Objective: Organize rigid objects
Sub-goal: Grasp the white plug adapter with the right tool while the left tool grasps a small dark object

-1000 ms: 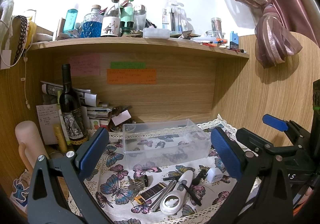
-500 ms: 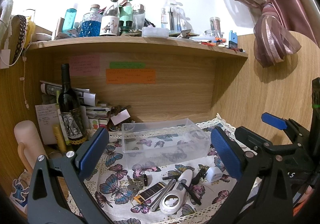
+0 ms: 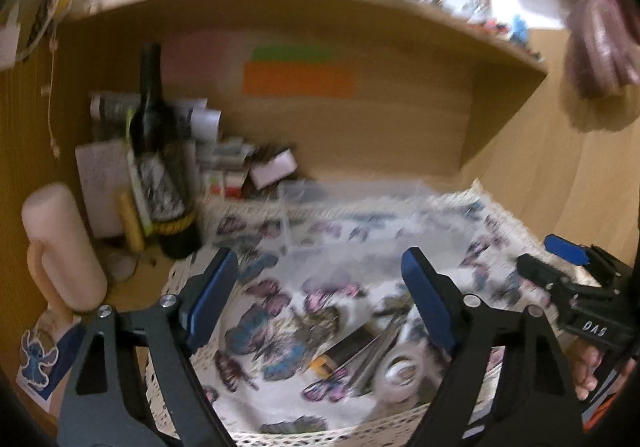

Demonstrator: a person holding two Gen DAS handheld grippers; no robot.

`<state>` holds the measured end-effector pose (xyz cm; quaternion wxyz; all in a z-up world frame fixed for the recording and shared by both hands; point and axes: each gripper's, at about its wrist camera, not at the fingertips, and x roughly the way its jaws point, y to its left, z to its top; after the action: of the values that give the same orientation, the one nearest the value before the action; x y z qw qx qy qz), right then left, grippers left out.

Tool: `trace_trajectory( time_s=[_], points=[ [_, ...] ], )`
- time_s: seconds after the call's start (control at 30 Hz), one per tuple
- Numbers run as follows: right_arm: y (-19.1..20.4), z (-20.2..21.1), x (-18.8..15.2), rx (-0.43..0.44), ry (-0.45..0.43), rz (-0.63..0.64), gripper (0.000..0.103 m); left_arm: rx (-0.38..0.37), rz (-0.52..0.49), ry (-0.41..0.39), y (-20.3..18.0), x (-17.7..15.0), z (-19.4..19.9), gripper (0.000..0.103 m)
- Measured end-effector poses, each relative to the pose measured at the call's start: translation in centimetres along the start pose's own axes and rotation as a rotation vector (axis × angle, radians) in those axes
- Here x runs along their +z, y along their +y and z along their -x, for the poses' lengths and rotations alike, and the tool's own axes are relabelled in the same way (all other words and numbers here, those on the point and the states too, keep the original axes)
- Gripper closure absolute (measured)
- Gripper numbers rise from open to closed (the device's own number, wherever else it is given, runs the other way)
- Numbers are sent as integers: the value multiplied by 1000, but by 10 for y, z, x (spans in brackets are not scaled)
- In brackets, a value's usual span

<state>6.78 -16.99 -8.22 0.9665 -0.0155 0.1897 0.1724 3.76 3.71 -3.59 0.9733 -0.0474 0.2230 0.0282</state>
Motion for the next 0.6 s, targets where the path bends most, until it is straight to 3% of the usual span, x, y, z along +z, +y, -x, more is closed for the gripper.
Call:
trace_trajectory(
  time_s=[0.3, 0.47, 0.53, 0.6],
  points=[
    [-17, -37, -37, -1, 169, -27, 35, -9, -1, 264, 20, -41, -56, 29],
    [-23, -50, -48, -1, 224, -36, 36, -53, 0, 361, 16, -45, -80, 29],
    [-25, -57, -48, 5, 245, -41, 47, -86, 3, 387, 12, -42, -88, 29],
    [-27, -64, -47, 13, 273, -47, 51, -98, -8, 402, 6, -39, -96, 29]
  ],
)
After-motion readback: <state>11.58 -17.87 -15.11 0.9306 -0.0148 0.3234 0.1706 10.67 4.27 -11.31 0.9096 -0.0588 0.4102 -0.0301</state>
